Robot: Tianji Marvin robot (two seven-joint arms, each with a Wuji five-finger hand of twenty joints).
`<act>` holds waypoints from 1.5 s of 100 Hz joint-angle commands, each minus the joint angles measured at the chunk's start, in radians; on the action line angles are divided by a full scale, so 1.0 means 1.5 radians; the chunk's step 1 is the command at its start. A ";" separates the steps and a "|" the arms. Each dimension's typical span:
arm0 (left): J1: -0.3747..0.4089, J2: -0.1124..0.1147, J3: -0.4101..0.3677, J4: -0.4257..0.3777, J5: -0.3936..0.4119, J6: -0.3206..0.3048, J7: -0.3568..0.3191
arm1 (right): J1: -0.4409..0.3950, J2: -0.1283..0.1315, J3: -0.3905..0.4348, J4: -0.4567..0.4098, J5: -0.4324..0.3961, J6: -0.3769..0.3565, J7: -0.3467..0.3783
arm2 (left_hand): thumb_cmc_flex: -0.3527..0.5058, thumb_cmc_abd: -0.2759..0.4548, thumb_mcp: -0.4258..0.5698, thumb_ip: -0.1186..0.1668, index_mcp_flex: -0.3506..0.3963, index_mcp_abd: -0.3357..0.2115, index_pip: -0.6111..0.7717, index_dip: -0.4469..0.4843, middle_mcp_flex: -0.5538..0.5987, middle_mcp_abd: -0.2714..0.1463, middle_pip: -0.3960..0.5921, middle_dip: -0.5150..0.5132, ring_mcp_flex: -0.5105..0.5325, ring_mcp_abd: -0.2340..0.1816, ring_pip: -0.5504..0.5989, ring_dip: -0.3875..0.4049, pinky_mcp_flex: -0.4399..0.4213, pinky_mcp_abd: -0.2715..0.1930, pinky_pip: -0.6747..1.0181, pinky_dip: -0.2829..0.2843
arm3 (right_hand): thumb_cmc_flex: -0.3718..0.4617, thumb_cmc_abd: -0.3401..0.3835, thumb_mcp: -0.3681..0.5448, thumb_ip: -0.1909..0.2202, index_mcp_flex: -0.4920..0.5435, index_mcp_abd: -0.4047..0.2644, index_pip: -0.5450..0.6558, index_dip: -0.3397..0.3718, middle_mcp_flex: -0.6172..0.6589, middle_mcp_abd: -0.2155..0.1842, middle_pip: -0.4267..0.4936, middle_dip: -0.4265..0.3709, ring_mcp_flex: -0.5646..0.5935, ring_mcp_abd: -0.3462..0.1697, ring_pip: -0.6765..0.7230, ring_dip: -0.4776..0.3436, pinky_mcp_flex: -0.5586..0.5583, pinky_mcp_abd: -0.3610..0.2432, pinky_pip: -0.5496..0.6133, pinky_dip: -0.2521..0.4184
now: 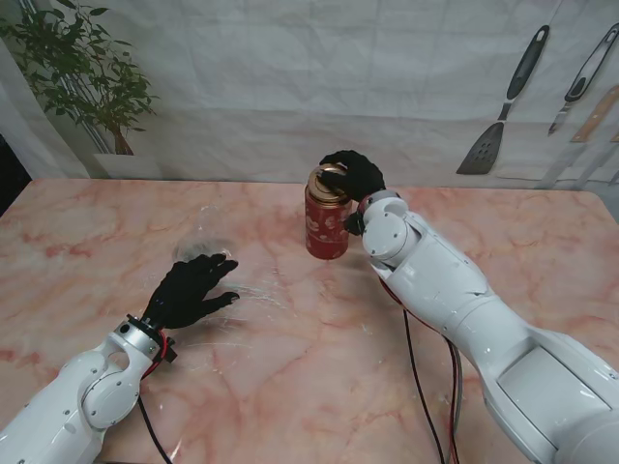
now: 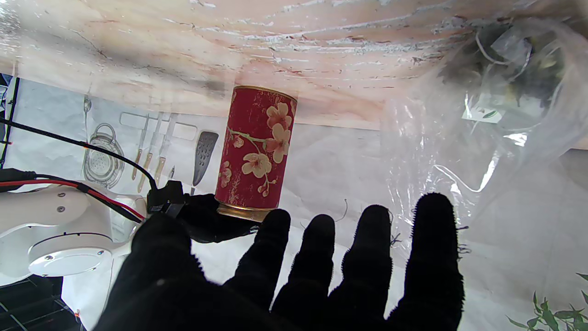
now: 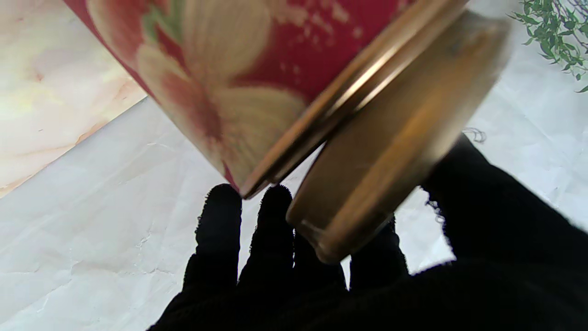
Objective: Insert tea bags into the tea bag box
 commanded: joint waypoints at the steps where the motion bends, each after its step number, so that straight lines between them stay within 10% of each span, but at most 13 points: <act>1: -0.001 0.000 0.000 -0.003 -0.001 -0.001 -0.009 | -0.001 0.001 -0.002 -0.003 0.002 -0.003 0.016 | 0.004 0.005 -0.007 -0.023 0.016 0.001 0.007 0.004 0.005 -0.003 -0.005 0.003 0.010 -0.005 0.002 0.006 0.002 -0.011 0.025 0.010 | -0.014 0.022 -0.016 0.018 -0.015 -0.023 -0.009 -0.003 -0.023 -0.027 -0.017 -0.011 -0.016 -0.035 -0.017 -0.009 -0.010 -0.029 -0.017 -0.010; 150: 0.000 0.002 -0.004 -0.005 -0.001 -0.011 -0.017 | -0.004 0.026 -0.005 -0.036 -0.002 0.019 0.082 | 0.002 0.005 -0.007 -0.023 0.017 -0.002 0.007 0.006 0.007 -0.006 -0.006 0.003 0.014 -0.003 0.003 0.008 0.004 -0.012 0.027 0.010 | -0.016 0.045 -0.066 0.022 -0.059 -0.046 -0.028 -0.007 -0.066 -0.045 -0.038 -0.042 -0.046 -0.055 -0.056 -0.019 -0.020 -0.040 -0.071 0.007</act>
